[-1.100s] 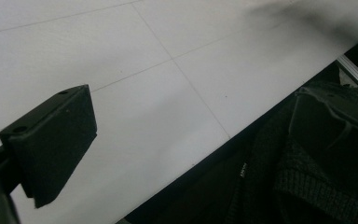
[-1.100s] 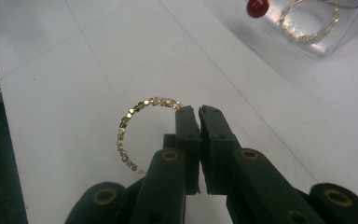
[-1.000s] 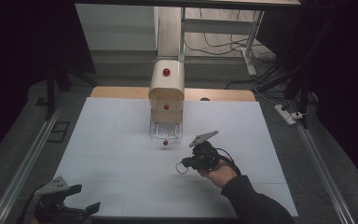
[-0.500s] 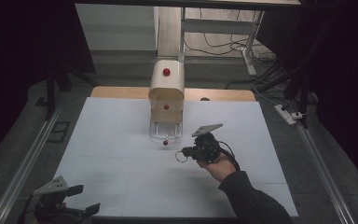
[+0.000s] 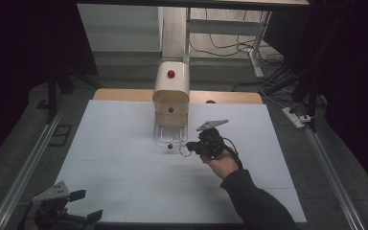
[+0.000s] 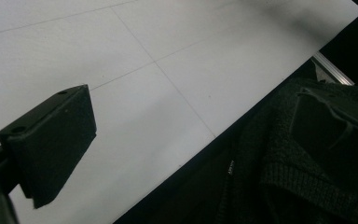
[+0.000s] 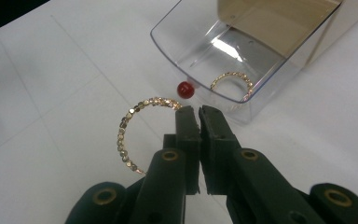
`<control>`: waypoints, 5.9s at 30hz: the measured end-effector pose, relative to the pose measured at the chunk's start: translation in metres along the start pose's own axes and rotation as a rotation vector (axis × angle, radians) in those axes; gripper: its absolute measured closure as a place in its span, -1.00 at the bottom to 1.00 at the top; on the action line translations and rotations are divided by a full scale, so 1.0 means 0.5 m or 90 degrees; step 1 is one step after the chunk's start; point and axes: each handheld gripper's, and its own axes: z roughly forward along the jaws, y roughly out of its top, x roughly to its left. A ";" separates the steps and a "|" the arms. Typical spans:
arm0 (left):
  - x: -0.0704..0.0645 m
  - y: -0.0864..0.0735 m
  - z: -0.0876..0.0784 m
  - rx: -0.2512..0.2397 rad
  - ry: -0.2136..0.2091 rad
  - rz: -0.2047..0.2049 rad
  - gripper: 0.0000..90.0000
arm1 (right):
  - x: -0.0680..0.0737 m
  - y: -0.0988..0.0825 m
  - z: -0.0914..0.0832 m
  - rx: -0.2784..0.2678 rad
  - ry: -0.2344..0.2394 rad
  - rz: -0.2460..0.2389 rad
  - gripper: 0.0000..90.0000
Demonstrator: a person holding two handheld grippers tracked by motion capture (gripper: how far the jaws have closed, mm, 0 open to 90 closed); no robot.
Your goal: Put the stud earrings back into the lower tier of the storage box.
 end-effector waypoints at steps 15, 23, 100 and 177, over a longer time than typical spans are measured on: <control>0.000 0.000 0.000 0.001 0.002 -0.001 -1.00 | -0.021 0.045 0.040 -0.020 -0.023 0.007 0.93; 0.000 0.000 0.000 0.002 0.002 -0.001 -1.00 | -0.029 0.062 0.073 -0.020 -0.042 0.005 0.93; 0.000 -0.001 -0.003 -0.004 0.005 -0.003 -1.00 | 0.040 -0.014 0.026 0.013 0.019 -0.061 -0.75; 0.003 -0.001 -0.002 -0.003 0.009 -0.015 -1.00 | 0.035 -0.310 -0.316 0.012 -0.143 0.065 -1.00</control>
